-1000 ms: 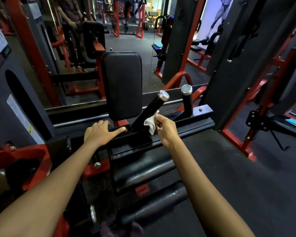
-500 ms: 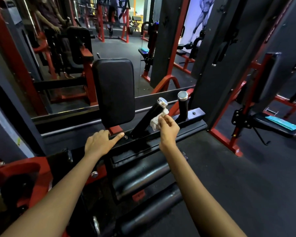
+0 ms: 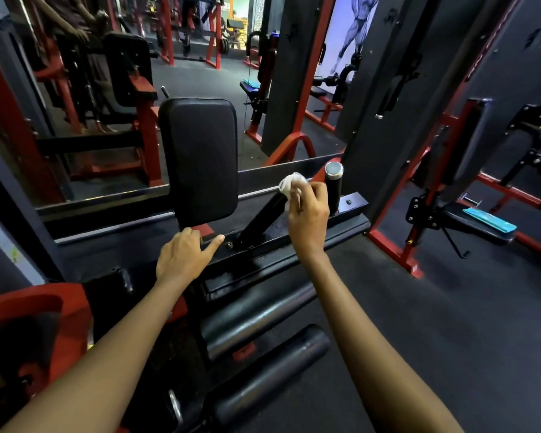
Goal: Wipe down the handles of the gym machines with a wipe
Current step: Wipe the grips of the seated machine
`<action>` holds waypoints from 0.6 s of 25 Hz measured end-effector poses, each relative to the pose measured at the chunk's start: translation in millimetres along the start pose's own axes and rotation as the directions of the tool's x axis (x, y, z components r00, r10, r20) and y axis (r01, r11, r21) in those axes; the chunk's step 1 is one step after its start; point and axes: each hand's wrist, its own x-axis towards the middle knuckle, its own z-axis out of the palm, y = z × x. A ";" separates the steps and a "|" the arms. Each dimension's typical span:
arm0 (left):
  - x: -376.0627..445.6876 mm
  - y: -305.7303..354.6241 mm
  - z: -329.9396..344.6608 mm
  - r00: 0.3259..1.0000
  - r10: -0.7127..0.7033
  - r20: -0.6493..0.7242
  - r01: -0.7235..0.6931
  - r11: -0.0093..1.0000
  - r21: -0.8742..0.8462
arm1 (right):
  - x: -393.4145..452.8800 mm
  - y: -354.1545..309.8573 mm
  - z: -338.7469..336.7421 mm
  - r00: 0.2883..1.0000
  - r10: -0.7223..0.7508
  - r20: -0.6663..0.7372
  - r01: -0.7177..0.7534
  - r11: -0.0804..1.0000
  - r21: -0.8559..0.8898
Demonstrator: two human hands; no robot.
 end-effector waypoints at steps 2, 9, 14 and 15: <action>-1.5 2.0 -1.9 0.999 0.029 -0.025 -0.028 1.000 0.008 | -3.6 -1.2 4.9 0.998 -0.061 0.034 0.064 0.994 -0.089; -4.9 5.8 -2.8 0.986 0.161 -0.035 -0.158 0.985 0.074 | 7.6 -7.5 1.3 0.979 -0.188 0.079 0.199 0.966 -0.167; -4.0 4.2 -2.3 0.989 0.147 -0.014 -0.146 0.986 0.075 | -12.8 -5.4 16.5 0.925 -0.292 0.241 0.361 0.875 -0.322; -4.1 3.9 -1.5 0.989 0.149 -0.015 -0.148 0.987 0.070 | -20.7 -3.5 18.1 0.906 -0.310 0.290 0.392 0.872 -0.294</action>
